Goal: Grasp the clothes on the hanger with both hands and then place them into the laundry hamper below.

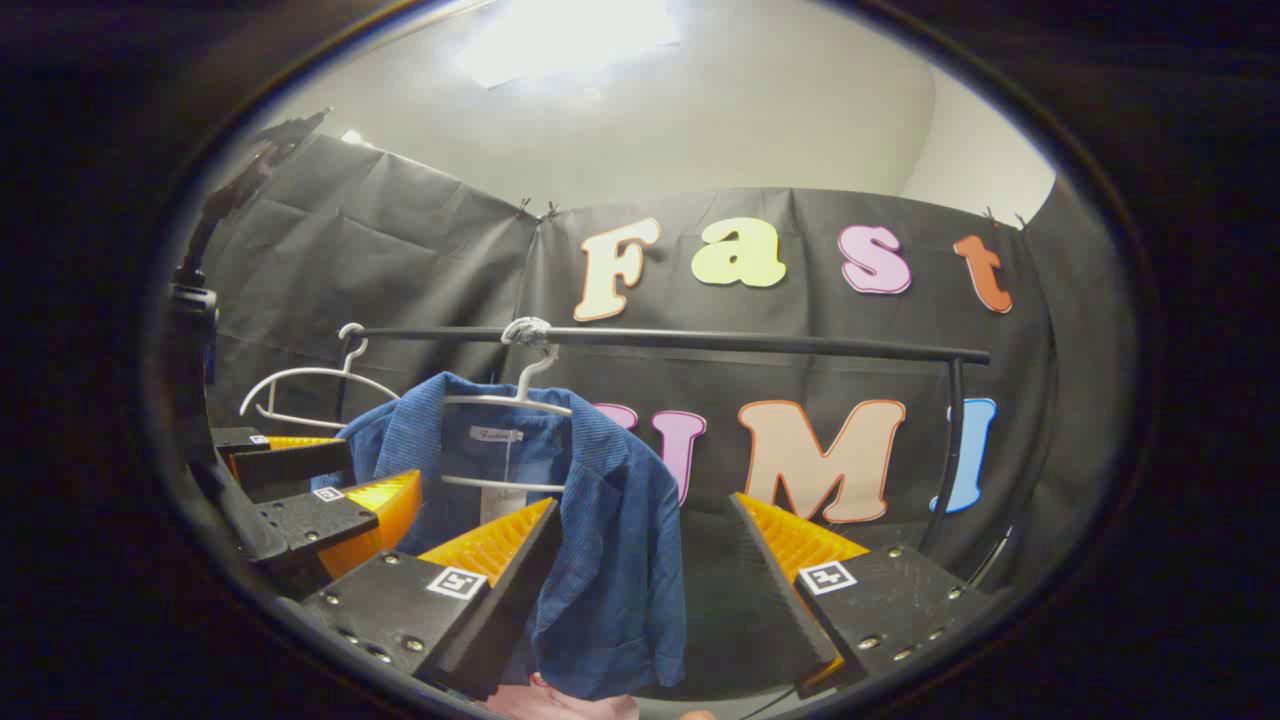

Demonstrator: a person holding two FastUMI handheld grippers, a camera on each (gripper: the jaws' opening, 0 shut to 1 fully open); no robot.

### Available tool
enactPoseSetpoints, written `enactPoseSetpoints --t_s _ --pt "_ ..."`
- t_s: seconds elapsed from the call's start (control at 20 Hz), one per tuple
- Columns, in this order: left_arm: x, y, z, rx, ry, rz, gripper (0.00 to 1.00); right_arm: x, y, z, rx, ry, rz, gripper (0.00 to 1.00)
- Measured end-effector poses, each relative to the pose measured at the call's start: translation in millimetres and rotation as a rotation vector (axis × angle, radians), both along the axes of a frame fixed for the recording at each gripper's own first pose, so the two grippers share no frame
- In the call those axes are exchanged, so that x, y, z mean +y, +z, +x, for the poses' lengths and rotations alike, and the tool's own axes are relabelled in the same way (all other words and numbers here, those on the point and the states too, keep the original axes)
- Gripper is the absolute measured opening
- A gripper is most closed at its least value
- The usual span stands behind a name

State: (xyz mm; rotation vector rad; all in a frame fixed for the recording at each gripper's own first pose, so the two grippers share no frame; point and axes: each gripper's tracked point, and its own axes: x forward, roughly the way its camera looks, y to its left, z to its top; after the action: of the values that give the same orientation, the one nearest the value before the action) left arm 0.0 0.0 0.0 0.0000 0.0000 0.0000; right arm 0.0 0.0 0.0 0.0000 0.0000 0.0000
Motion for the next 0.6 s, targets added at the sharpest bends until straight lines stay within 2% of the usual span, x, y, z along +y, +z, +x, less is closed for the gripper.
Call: enactPoseSetpoints --t_s 0.1,0.15,0.2,0.35,0.4,0.6 --pt "-2.4 -1.8 1.0 0.009 -0.001 -0.005 0.92 0.2 0.2 0.3 0.000 0.002 0.002 0.99" --pt "-2.6 -2.5 1.7 0.013 0.001 -0.004 0.95 -1.0 0.4 0.8 -0.002 0.001 0.001 0.98" --pt "-0.9 -5.0 2.8 0.018 0.005 -0.002 0.92 -1.3 1.0 0.9 -0.003 0.001 -0.002 0.96" --pt "-0.6 -8.3 4.4 0.028 0.010 0.003 0.92 -0.5 0.4 0.4 -0.002 0.001 -0.005 0.96" --pt "-1.6 -9.8 4.0 0.032 0.011 0.001 0.95 -0.5 -0.1 0.8 0.001 0.003 -0.003 0.98" --pt "-1.2 -13.0 6.7 0.040 0.016 -0.005 0.92 -1.2 0.1 1.0 0.001 0.005 -0.006 0.96"
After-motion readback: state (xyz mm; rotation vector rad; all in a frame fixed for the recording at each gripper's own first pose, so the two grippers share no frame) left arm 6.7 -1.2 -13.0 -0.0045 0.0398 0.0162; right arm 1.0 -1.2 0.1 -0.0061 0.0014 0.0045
